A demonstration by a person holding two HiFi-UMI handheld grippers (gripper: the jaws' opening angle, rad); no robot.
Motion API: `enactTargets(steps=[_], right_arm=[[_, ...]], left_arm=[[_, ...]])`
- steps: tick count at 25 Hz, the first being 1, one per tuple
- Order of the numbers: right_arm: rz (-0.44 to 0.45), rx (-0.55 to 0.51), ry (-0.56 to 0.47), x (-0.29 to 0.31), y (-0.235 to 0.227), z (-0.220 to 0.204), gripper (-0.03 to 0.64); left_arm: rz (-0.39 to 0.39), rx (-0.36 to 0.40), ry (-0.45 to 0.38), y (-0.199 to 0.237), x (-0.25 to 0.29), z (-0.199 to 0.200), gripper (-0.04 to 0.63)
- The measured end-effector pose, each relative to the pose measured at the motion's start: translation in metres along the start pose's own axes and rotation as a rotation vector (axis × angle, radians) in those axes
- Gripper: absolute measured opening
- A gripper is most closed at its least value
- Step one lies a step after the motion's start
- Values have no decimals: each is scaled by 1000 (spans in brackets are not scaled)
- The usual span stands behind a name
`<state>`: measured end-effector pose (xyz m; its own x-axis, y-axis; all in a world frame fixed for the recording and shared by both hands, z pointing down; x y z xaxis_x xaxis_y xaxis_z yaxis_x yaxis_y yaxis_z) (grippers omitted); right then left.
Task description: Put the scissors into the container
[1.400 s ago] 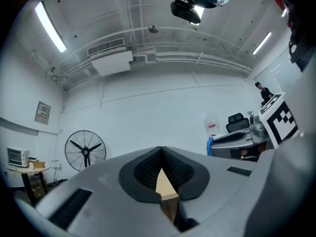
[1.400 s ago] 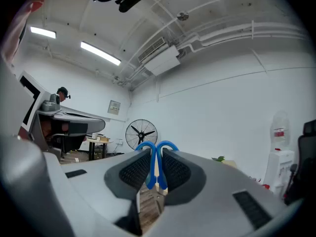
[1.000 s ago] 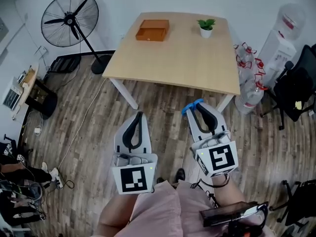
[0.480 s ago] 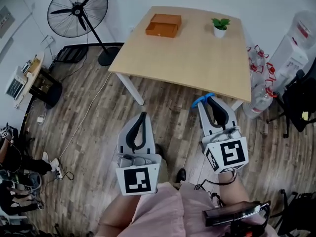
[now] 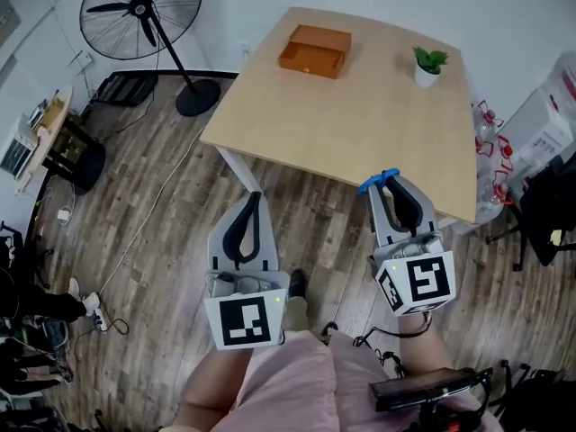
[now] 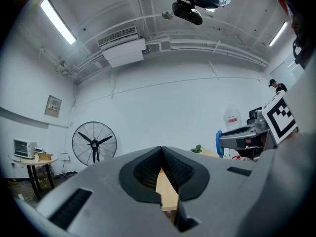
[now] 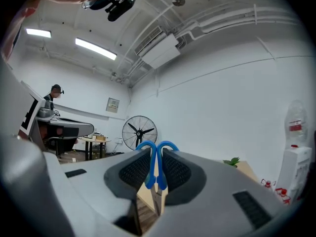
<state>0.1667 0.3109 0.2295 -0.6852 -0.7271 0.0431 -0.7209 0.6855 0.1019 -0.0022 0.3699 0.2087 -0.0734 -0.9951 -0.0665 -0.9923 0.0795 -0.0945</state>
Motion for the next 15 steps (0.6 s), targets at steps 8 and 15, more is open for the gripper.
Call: enactTargets(steps=[8, 15], right_arm=[[-43, -14, -6, 97, -18, 14, 78], [-65, -55, -20, 150, -21, 33, 78]], left_arm=[[-59, -10, -7, 43, 90, -6, 5], [-81, -28, -44, 76, 137, -4, 5]])
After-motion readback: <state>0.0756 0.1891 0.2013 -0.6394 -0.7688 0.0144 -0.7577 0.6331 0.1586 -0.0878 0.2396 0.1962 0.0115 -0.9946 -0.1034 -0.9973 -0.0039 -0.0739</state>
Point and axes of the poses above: the fingertips, and each gripper's own axes: x forward along the fingers, y to its left, z out of its top, the point moved 1 cm from there along -x, backward along the fingers, and after that the axes turned 9 degrees about z, right-handed, at the moved point
